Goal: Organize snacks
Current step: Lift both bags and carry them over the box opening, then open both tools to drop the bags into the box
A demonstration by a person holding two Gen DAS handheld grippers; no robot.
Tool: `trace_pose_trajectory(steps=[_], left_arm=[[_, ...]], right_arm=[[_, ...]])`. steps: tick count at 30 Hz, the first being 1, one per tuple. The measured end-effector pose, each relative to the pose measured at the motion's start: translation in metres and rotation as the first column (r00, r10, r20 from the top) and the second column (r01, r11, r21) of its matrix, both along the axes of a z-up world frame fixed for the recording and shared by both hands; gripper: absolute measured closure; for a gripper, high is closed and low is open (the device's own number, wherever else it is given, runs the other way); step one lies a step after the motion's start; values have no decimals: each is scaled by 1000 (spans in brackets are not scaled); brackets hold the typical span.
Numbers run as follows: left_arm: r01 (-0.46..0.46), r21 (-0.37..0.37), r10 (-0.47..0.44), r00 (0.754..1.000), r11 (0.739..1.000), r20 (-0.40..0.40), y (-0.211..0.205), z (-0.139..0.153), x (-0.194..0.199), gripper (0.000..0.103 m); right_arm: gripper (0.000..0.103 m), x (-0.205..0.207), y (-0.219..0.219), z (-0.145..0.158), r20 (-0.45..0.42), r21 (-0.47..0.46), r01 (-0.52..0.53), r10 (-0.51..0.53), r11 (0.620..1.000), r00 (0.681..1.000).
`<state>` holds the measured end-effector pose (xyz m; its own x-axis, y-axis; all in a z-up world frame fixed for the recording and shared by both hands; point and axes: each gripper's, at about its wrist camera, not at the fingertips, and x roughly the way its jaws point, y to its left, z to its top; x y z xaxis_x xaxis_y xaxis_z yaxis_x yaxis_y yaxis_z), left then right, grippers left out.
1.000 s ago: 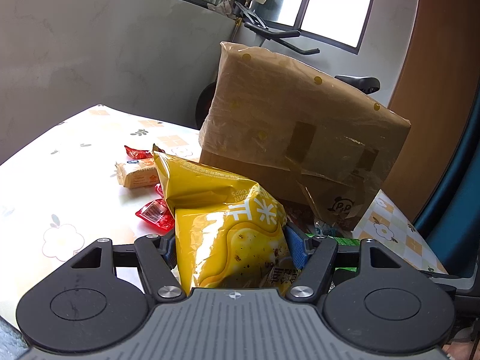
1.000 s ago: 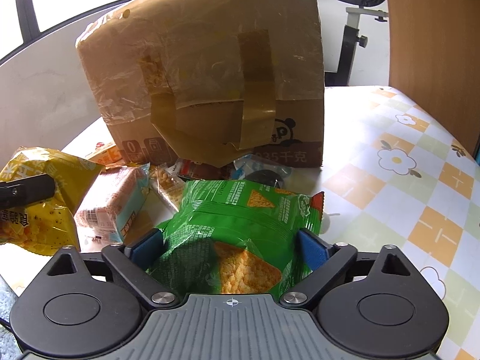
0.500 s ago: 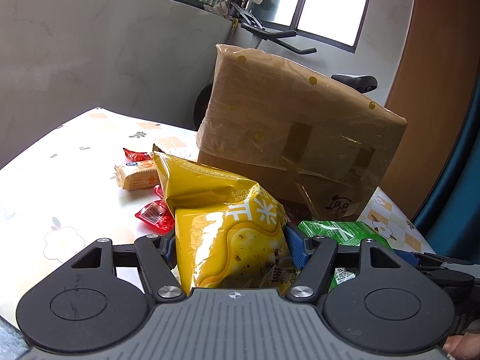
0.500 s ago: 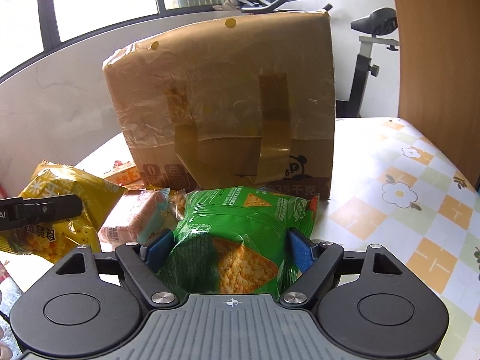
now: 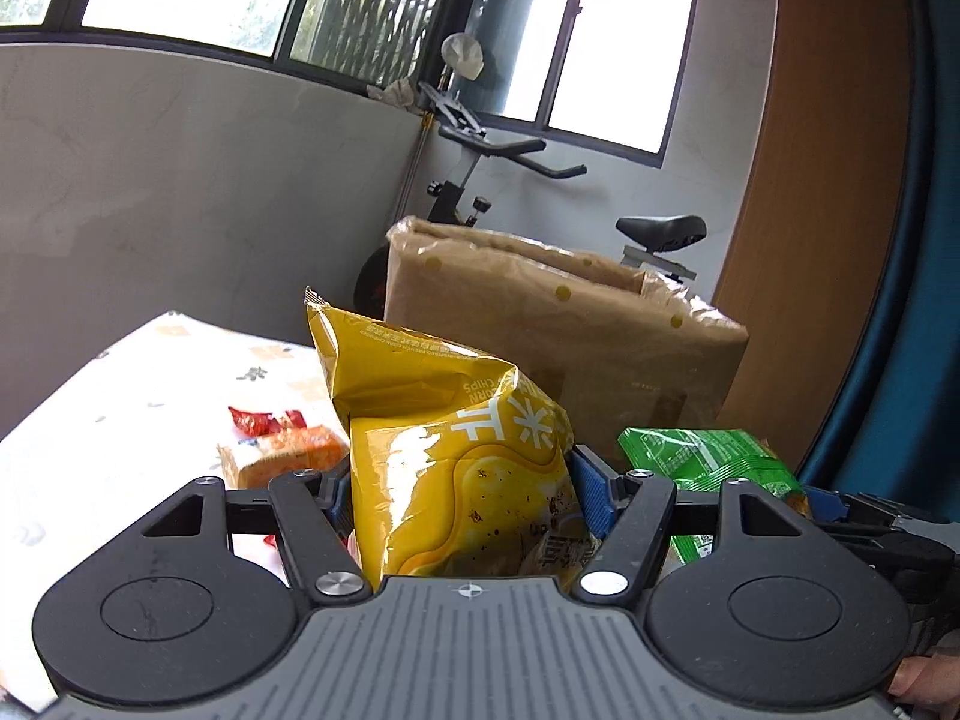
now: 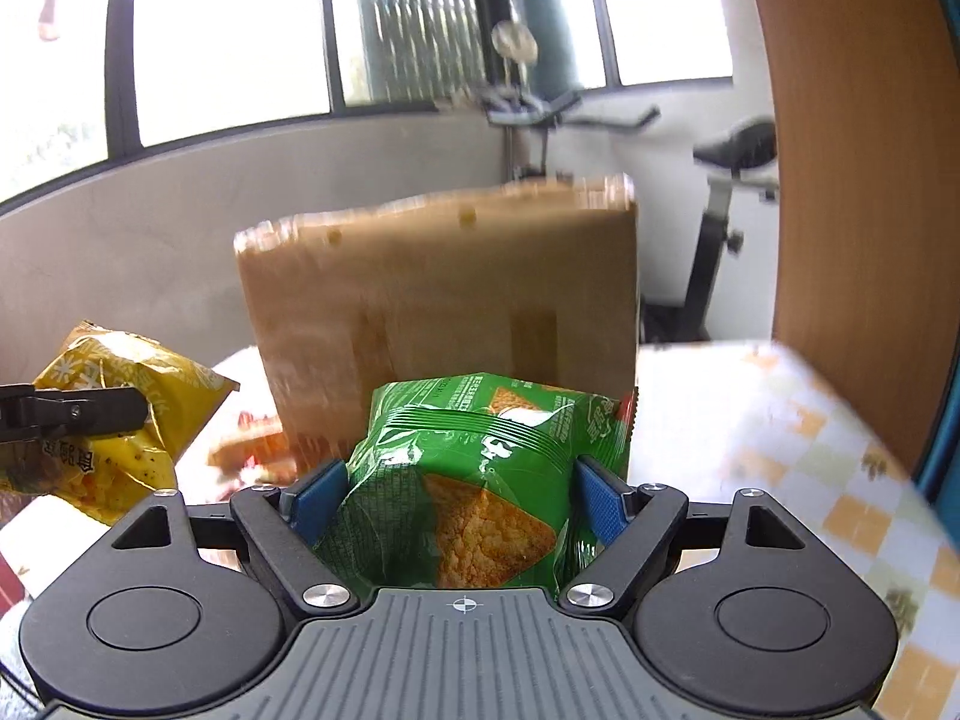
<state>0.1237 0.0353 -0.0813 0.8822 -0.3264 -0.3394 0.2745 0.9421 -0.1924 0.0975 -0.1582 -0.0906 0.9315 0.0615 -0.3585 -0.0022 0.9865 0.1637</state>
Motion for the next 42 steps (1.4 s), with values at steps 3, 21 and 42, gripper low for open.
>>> trace_pose_trajectory(steps=[3,21,42], left_arm=[[31,-5,-31,999,1000,44,0,23,6,33],[94,37,-98,990,995,101,-58,112,157,33],[85,125,-74,993,988,-93,-84,73,238,25]], right_arm=[[25,1,-5,24,72,-27,-8,10,1000,997],[24,167,-62,117,163,-121,-2,22,993,986],[16,233,-61,63,-122,-148,-60,42,987,992]])
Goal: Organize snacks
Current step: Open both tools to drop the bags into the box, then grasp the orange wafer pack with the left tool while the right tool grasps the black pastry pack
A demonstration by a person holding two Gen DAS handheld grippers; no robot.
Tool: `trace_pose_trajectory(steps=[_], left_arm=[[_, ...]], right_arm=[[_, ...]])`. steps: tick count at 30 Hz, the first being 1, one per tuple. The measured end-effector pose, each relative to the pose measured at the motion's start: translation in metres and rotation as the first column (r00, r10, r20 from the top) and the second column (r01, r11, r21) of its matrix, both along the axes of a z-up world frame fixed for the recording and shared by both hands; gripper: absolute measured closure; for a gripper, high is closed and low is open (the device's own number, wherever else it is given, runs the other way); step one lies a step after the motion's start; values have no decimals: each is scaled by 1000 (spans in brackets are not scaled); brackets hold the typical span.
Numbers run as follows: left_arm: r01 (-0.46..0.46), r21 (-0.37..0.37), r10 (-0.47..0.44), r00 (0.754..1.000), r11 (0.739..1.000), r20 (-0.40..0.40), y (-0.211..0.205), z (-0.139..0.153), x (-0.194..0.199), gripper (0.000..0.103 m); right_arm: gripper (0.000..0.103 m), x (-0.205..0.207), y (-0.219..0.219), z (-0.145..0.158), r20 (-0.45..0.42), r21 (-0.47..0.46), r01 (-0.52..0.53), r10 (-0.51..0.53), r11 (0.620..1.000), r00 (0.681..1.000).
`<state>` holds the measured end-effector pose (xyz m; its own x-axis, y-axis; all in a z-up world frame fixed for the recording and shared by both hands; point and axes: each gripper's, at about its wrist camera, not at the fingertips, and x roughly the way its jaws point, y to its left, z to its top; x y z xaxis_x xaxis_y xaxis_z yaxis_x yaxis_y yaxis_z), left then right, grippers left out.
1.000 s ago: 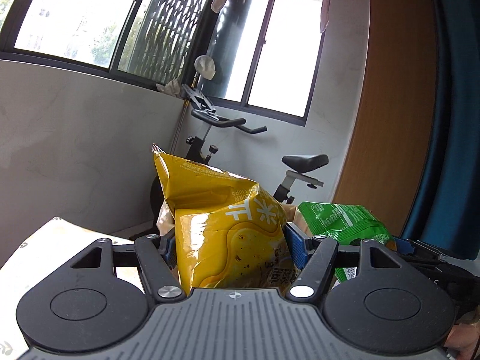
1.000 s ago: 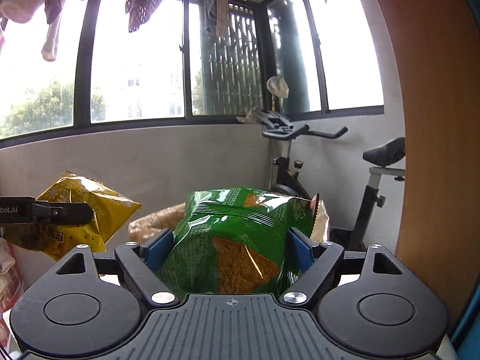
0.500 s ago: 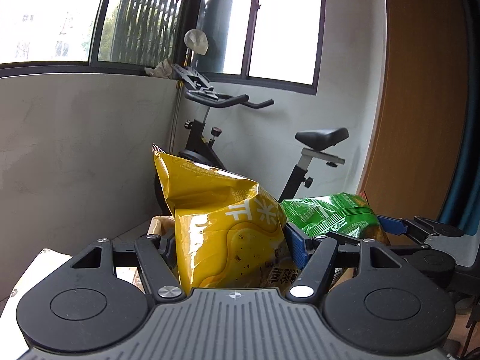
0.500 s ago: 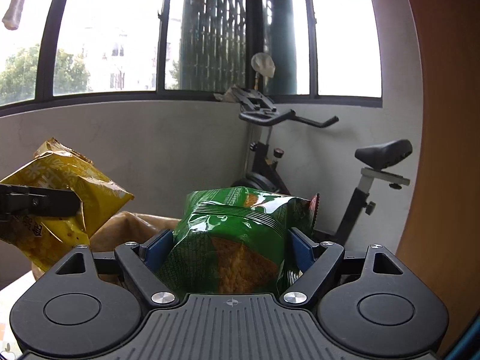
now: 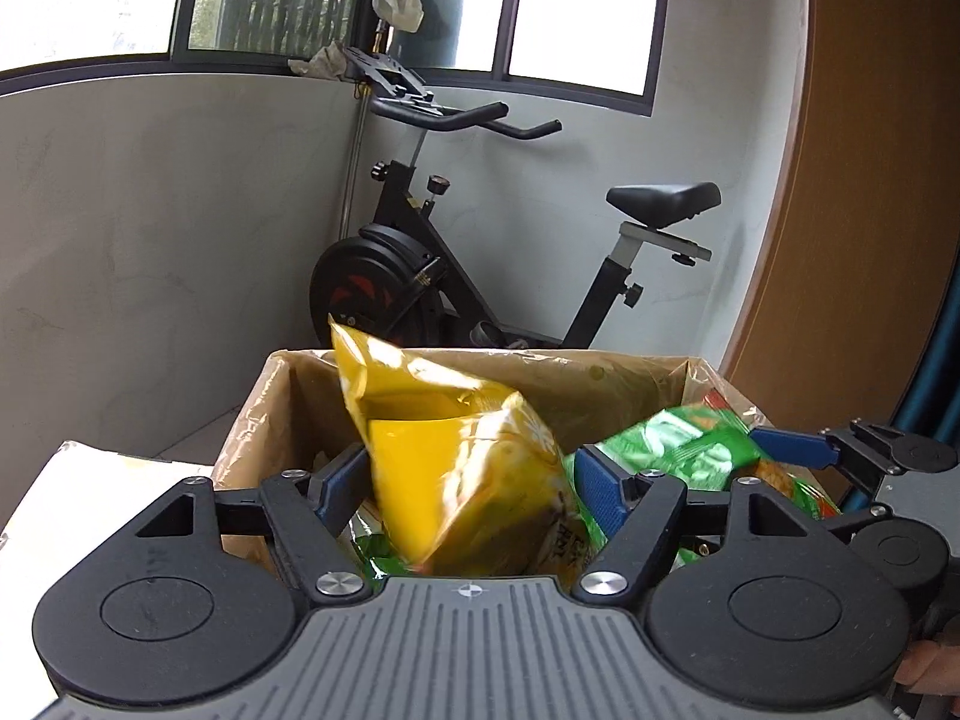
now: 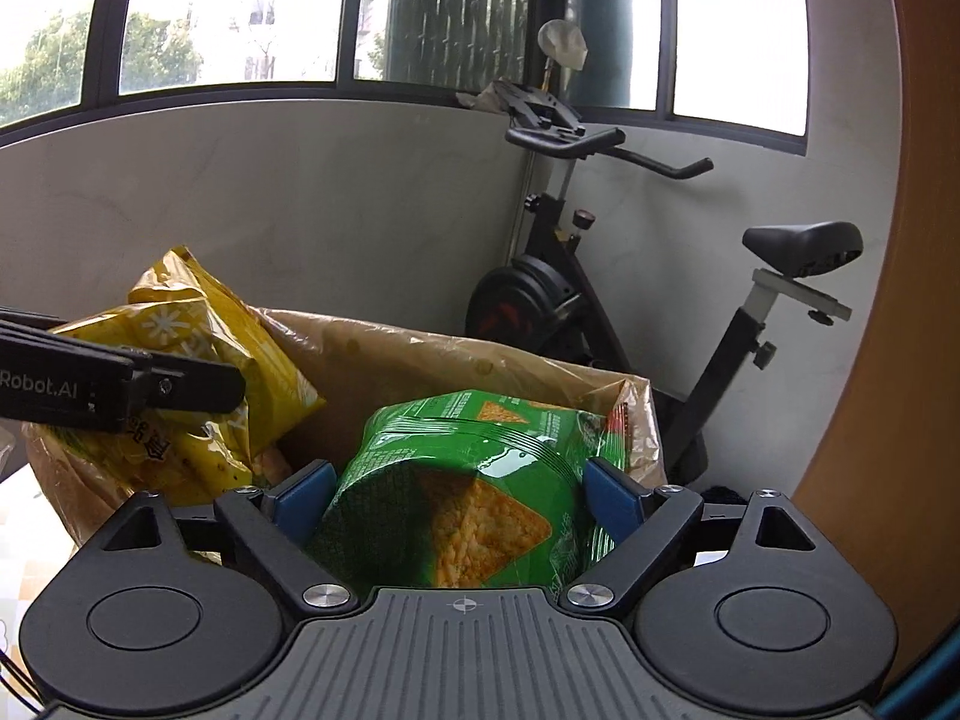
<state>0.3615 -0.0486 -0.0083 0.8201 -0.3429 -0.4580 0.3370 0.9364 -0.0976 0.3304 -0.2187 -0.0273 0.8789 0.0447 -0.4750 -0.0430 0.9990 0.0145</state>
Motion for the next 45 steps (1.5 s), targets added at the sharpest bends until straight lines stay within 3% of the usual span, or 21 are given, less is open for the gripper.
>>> trace_pose_trajectory(steps=[3,7,18,26,37,45], left_arm=[[-17,1,17,1000,1000,15,6,3,-5,18],[-28,8,28,999,1000,29,11,8,-11,18],[-39,16,38,998,999,56,34,19,-38,18],[-58,-40,59,997,998,42,70,24,-63,19],[-108,-21,109,991,994,73,113,8,-107,19],[-167,-80,171,984,983,45,147,-19,-124,19]], right_arm=[[14,-2,-3,0,-8,24,17,-16,1000,1000],[14,-8,-7,3,-11,65,31,-31,997,999],[14,-38,3,13,-2,68,23,-23,997,1000],[14,-62,14,21,15,108,34,-36,994,999],[14,-98,44,14,56,135,9,-17,991,998],[14,-120,74,-1,105,89,-6,-3,996,994]])
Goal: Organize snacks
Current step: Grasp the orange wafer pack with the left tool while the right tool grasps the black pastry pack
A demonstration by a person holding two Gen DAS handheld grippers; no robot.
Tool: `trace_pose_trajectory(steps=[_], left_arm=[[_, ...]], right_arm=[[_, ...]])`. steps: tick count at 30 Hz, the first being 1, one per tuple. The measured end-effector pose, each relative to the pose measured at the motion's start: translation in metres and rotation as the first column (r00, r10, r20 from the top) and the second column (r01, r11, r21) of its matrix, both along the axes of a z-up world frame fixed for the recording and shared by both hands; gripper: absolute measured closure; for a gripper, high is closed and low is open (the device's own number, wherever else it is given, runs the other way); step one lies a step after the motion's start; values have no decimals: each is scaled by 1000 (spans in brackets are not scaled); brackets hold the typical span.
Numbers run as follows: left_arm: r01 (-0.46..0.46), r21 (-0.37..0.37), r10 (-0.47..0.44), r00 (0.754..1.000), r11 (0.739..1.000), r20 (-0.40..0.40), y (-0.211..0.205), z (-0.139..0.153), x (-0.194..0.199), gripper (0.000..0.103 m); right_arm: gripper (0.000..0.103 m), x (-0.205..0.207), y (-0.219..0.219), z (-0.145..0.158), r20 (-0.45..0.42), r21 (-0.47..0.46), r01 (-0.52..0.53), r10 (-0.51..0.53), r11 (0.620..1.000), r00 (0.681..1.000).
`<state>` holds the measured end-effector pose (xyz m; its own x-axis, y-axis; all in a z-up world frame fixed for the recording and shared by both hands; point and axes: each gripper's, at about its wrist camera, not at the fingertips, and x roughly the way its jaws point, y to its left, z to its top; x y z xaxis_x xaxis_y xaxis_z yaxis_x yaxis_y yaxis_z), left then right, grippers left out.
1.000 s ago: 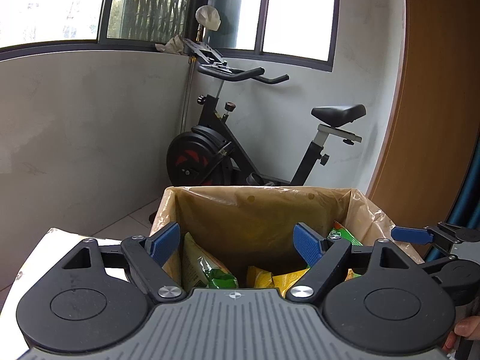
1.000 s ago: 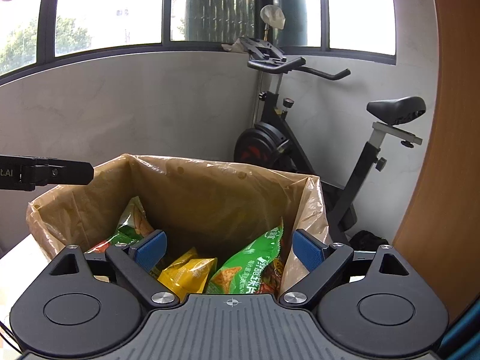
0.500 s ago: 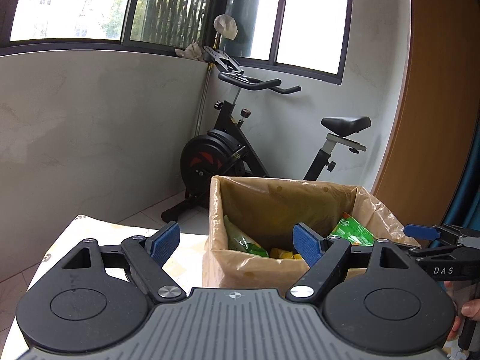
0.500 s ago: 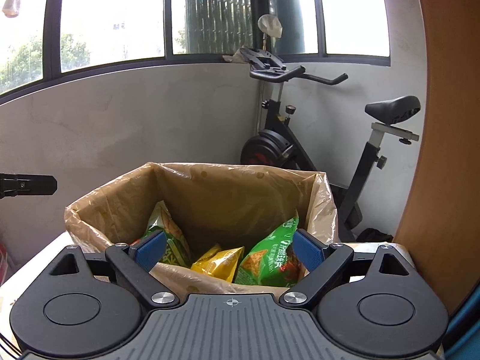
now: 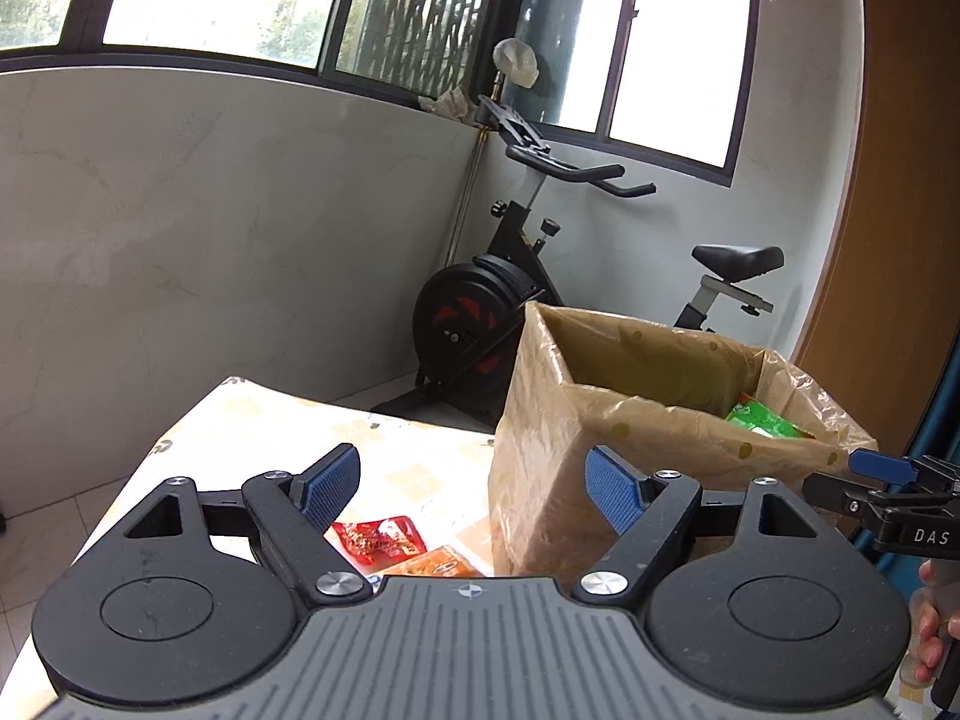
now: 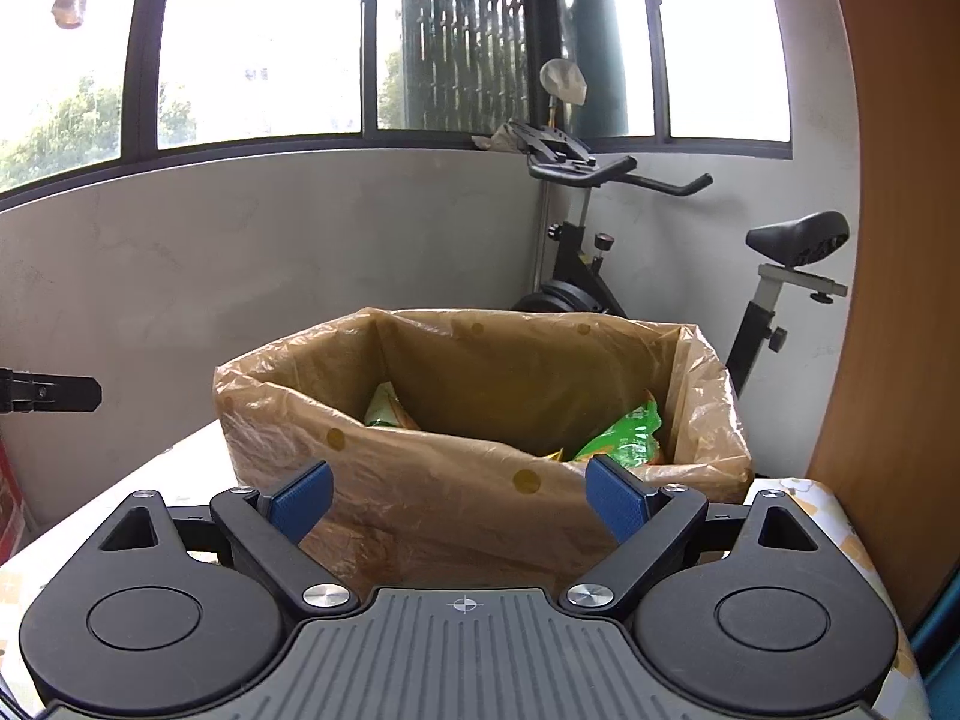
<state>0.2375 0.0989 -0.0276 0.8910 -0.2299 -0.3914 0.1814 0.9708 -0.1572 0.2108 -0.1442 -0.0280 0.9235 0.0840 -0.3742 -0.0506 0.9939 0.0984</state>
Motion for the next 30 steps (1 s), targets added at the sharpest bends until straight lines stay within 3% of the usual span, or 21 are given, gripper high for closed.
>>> trace_pose_trajectory(steps=[5,12,24,30], left_arm=[[1,-19,-1,999,1000,-36,9,-17,-4,19],[36,4,-35,996,999,-77,2,-45,-14,19],[152,13,-146,967,988,-206,-46,-105,-18,19],[168,68,-147,958,983,-245,-79,-130,-7,19]], right_arm=[[14,-12,13,-11,19,8,3,-3,1000,1000],[14,-21,14,-42,-29,30,26,-25,999,999],[14,-30,-4,-105,-162,23,92,-87,996,983],[19,-38,-19,-129,-212,37,137,-126,990,969]])
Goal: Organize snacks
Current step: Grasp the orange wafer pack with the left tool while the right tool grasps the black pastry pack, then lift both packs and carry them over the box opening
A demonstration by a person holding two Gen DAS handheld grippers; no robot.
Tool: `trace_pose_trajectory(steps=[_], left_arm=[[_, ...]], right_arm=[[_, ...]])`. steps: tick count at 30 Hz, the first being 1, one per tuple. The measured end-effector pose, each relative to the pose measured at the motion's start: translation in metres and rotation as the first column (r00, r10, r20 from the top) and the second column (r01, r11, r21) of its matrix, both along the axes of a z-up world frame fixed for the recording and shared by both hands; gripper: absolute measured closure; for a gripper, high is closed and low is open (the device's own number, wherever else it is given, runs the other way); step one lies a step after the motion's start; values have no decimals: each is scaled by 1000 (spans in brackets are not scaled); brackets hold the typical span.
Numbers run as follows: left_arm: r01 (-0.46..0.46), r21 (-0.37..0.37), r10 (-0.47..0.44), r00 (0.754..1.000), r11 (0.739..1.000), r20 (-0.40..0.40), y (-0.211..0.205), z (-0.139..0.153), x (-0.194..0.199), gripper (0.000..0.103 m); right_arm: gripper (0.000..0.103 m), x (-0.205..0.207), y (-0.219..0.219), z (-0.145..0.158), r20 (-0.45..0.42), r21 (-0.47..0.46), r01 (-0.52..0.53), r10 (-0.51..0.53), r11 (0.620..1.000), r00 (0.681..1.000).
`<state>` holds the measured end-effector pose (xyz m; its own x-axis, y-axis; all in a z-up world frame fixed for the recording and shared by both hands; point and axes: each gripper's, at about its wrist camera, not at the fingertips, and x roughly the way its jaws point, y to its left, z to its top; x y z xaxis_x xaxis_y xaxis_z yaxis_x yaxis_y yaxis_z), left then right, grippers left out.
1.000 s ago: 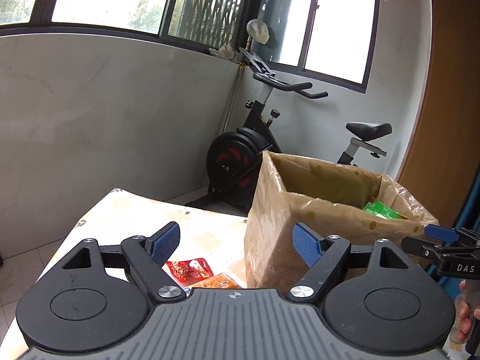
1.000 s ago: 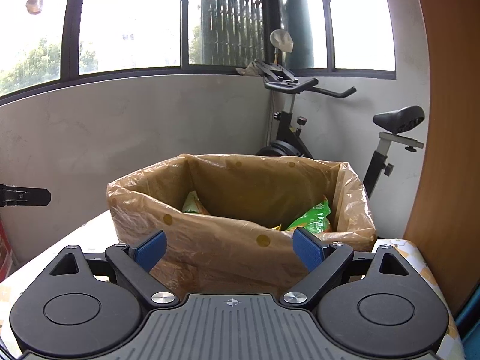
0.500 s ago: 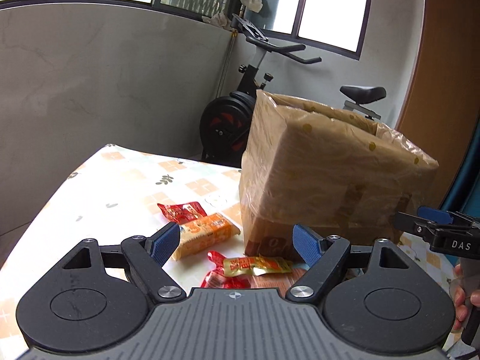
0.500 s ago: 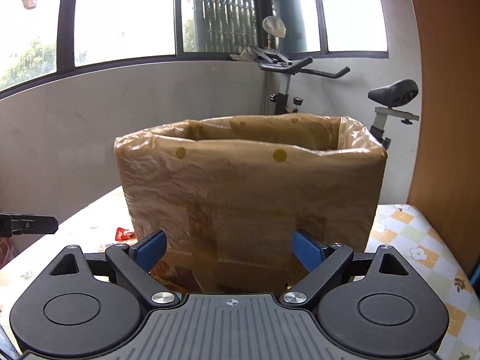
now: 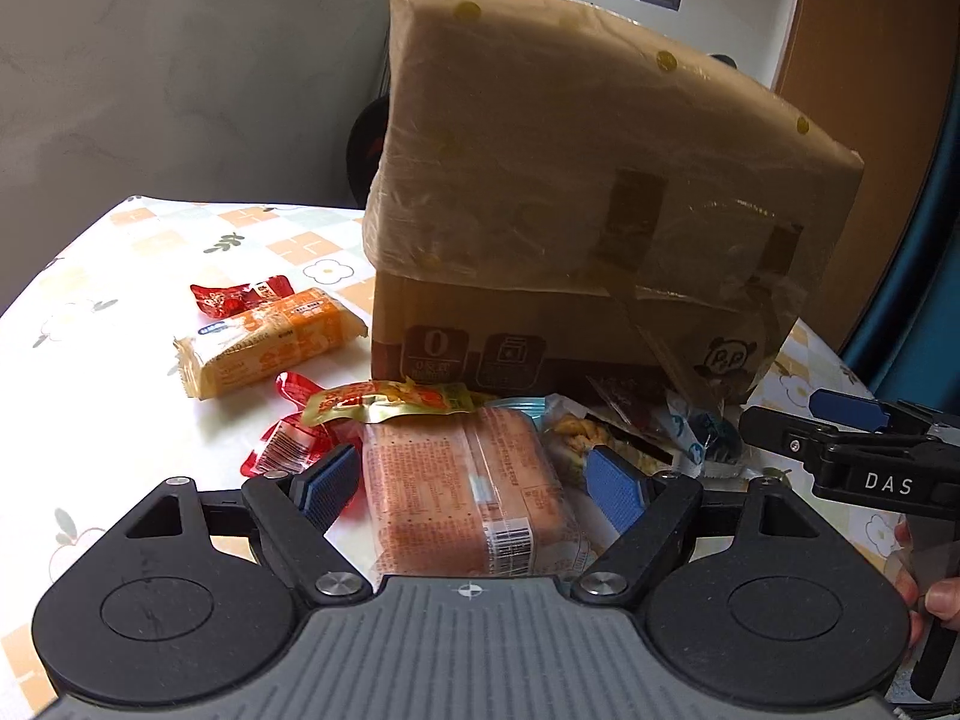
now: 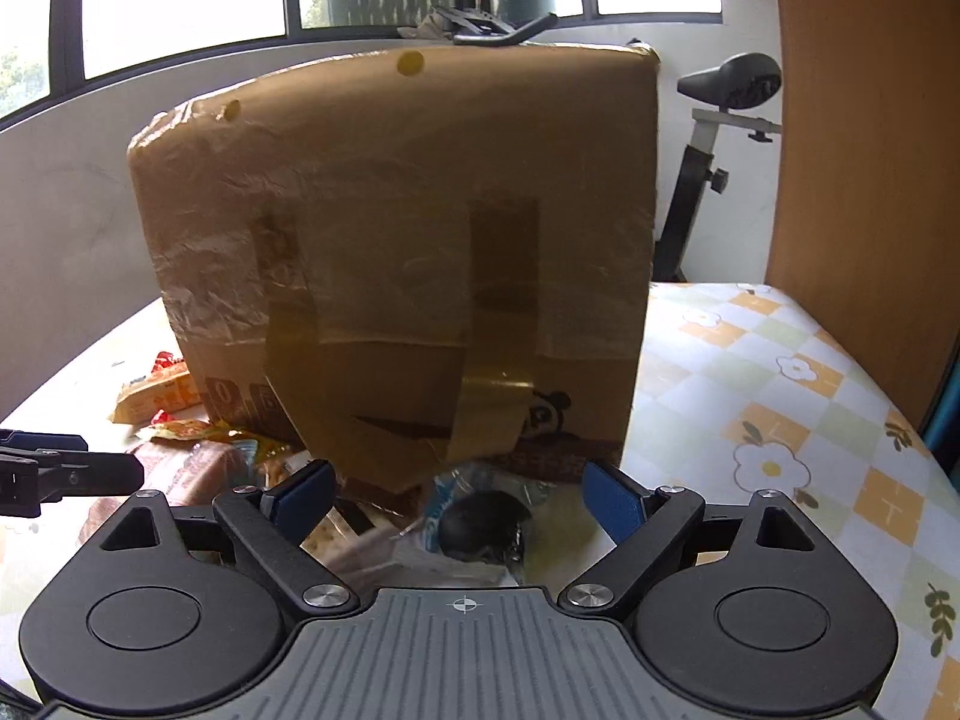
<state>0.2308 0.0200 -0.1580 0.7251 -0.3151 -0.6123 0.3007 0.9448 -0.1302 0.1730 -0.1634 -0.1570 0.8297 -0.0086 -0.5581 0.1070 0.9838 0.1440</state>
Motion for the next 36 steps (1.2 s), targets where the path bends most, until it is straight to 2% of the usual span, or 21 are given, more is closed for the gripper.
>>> trace_pose_trajectory(steps=[3,9,15,21,23,25,28,36], left_arm=[[3,35,-3,1000,999,-5,-11,-8,3,19],[-53,66,55,998,996,-25,-17,-19,14,18],[-77,95,80,996,992,-31,-20,-25,18,18],[-112,64,116,992,992,-59,-16,-33,22,16],[-110,47,113,992,993,-65,-14,-34,22,19],[-96,40,98,994,995,-55,-14,-33,21,25],[-85,47,87,995,995,-45,-13,-32,16,26],[-107,29,108,992,994,-65,-4,-30,-5,26]], right_arm=[[23,-1,-6,-9,-20,3,0,0,1000,1000],[34,3,-11,-22,-62,38,-5,7,999,998],[34,23,-12,-24,-78,60,-7,12,998,997],[35,46,-16,-34,-133,120,27,-11,992,991],[39,49,-15,-37,-140,133,16,2,991,990],[45,46,-13,-37,-130,126,7,10,992,991],[49,38,-13,-38,-125,145,-13,31,989,992],[51,7,-10,-38,-115,143,-50,67,988,991]])
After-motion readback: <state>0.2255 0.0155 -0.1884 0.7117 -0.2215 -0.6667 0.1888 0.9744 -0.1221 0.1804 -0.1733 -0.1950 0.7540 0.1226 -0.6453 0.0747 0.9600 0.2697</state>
